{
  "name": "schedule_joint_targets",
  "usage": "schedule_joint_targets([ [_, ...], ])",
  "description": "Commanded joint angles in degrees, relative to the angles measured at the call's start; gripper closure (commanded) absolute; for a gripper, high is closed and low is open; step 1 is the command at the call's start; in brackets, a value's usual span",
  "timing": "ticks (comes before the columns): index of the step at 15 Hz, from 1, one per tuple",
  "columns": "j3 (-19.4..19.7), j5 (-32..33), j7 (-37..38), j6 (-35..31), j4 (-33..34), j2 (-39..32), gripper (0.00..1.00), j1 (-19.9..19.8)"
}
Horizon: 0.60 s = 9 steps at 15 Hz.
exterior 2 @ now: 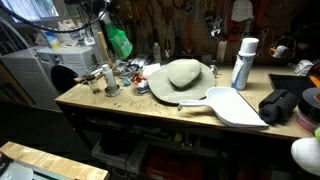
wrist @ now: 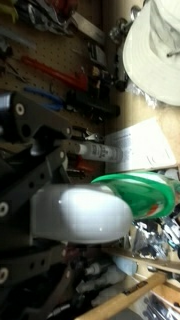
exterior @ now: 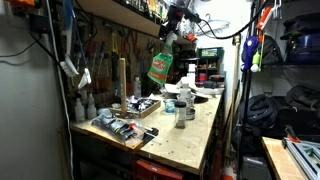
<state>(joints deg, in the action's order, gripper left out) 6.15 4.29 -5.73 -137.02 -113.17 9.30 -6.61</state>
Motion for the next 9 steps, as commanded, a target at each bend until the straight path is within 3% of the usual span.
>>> schedule_joint_targets([
  [1,-0.8,8.92,9.28,-2.68,2.62,-1.23,1.0,-2.27],
  [5,-0.78,17.12,17.27,-1.14,4.31,-5.85,1.0,-2.9],
  [9,1.25,13.9,17.91,0.72,5.24,-7.85,1.0,-2.62],
])
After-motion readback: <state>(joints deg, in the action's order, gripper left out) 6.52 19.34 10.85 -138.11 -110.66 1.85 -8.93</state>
